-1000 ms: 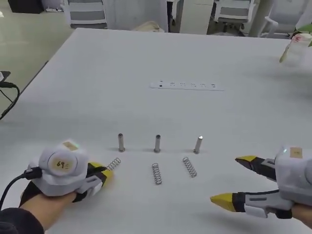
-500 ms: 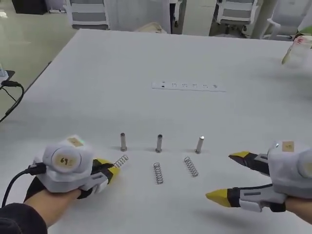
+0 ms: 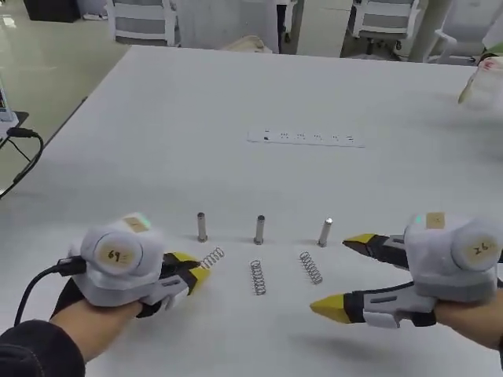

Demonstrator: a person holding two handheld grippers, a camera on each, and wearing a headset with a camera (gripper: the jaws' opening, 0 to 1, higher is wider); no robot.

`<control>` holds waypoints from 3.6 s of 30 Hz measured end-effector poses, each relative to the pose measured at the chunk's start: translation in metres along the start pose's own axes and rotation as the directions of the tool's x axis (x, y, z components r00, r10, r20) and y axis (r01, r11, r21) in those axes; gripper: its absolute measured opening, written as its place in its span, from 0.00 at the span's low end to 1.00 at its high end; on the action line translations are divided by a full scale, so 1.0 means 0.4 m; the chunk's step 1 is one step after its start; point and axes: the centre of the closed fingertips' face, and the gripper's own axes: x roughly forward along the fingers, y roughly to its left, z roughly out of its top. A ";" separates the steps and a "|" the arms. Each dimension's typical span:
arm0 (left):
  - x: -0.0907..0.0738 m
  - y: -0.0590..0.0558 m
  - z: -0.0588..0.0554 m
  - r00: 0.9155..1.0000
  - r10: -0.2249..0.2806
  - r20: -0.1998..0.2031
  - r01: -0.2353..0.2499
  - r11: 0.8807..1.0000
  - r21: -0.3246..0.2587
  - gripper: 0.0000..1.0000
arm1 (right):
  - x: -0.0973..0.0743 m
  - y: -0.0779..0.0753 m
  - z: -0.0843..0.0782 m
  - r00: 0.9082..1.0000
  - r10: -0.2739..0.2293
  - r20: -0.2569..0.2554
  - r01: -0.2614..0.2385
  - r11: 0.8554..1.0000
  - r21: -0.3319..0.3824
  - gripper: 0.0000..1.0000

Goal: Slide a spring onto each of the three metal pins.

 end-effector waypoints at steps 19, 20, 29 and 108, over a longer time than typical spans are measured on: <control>0.008 -0.128 0.048 0.985 -0.170 0.028 0.165 0.980 0.113 0.02 | 0.025 0.051 0.046 0.997 0.070 0.043 -0.070 0.998 -0.005 0.56; 0.007 -0.136 0.052 0.983 -0.180 0.029 0.176 0.977 0.118 0.02 | 0.025 0.051 0.047 0.996 0.072 0.045 -0.072 0.997 -0.006 0.56; 0.005 -0.202 0.064 0.958 -0.286 0.036 0.275 0.946 0.173 0.02 | 0.031 0.069 0.050 0.994 0.099 0.050 -0.098 0.995 -0.013 0.48; -0.007 -0.291 0.064 0.911 -0.410 0.029 0.373 0.855 0.361 0.01 | 0.037 0.207 0.121 0.946 0.314 -0.077 -0.323 0.926 -0.197 0.08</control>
